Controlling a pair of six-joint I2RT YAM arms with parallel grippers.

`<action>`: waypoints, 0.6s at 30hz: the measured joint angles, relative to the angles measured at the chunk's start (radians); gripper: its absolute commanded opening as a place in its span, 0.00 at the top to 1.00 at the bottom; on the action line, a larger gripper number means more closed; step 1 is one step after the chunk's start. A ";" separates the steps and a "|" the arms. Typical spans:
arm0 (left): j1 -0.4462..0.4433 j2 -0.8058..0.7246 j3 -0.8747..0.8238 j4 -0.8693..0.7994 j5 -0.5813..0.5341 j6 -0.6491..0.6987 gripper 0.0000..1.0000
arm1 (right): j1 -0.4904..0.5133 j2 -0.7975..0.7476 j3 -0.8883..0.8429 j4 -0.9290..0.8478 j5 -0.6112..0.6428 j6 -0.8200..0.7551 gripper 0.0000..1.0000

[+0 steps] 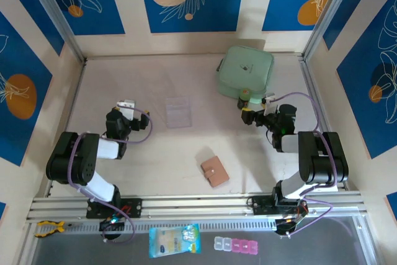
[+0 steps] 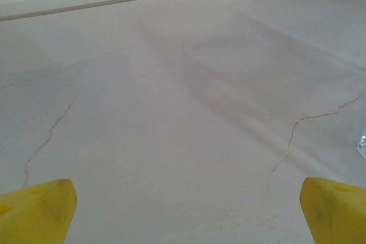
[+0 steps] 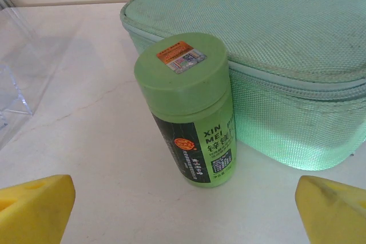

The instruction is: Take the credit cards out of the card holder

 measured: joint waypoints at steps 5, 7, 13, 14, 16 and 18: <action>0.000 0.000 0.000 0.000 0.003 0.000 0.00 | 0.000 0.000 0.000 0.000 0.000 0.000 0.01; 0.000 0.000 0.000 0.000 0.003 0.000 0.00 | 0.000 0.000 0.000 0.000 0.000 0.000 0.01; 0.000 0.000 0.000 0.000 0.003 0.000 0.00 | 0.000 0.000 0.000 0.003 0.000 0.000 0.01; 0.000 0.000 0.000 0.000 0.003 0.000 0.00 | 0.000 0.000 0.000 0.006 0.000 0.000 0.01; 0.000 0.000 0.000 0.000 0.003 0.000 0.00 | 0.000 0.000 0.000 0.011 0.000 0.000 0.01; 0.000 0.000 0.000 0.000 0.003 0.000 0.00 | 0.000 0.000 0.000 0.014 0.000 0.000 0.01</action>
